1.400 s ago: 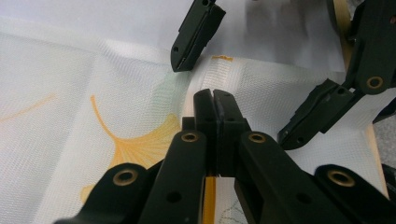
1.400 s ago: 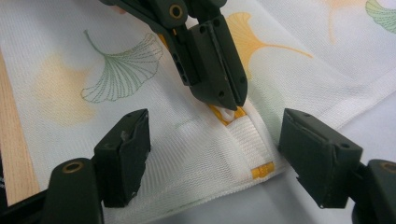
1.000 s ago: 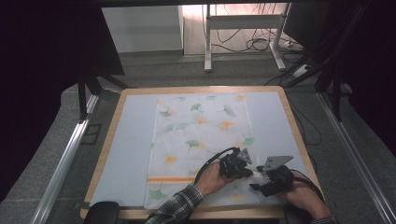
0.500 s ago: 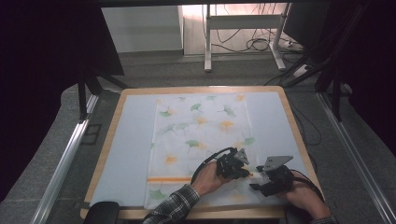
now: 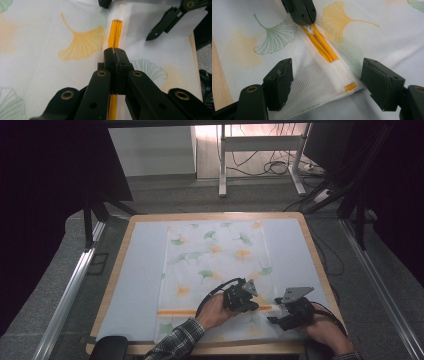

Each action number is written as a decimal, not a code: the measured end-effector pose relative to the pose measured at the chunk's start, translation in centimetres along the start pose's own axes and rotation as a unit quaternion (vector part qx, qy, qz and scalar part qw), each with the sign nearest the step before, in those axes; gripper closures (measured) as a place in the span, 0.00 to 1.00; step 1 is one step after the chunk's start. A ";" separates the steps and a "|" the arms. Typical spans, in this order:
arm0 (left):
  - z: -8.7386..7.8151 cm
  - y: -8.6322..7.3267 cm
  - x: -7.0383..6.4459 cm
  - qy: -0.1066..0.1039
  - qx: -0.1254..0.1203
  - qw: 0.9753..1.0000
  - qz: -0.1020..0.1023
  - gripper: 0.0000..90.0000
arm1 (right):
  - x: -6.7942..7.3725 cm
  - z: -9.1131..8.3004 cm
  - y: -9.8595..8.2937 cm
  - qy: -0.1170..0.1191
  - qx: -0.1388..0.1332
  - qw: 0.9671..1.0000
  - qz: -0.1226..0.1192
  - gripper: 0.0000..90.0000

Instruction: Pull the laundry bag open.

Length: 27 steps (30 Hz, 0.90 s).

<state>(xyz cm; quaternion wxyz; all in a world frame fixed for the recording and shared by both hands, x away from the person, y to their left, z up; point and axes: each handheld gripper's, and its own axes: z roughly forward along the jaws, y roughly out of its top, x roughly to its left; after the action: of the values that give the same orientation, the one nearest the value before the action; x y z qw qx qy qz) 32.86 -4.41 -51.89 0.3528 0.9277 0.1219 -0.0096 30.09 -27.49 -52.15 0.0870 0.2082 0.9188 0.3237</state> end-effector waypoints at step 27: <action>-2.8 -3.3 0.1 0.010 0.009 1.000 -0.024 1.00 | 0.0 0.0 0.0 -0.002 -0.002 1.000 0.003 0.29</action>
<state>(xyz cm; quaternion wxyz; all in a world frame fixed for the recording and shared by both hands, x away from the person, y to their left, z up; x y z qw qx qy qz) 32.03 -0.17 -51.99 0.3429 0.9276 0.1479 -0.0104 30.06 -27.50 -52.18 0.0883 0.2110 0.9174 0.3257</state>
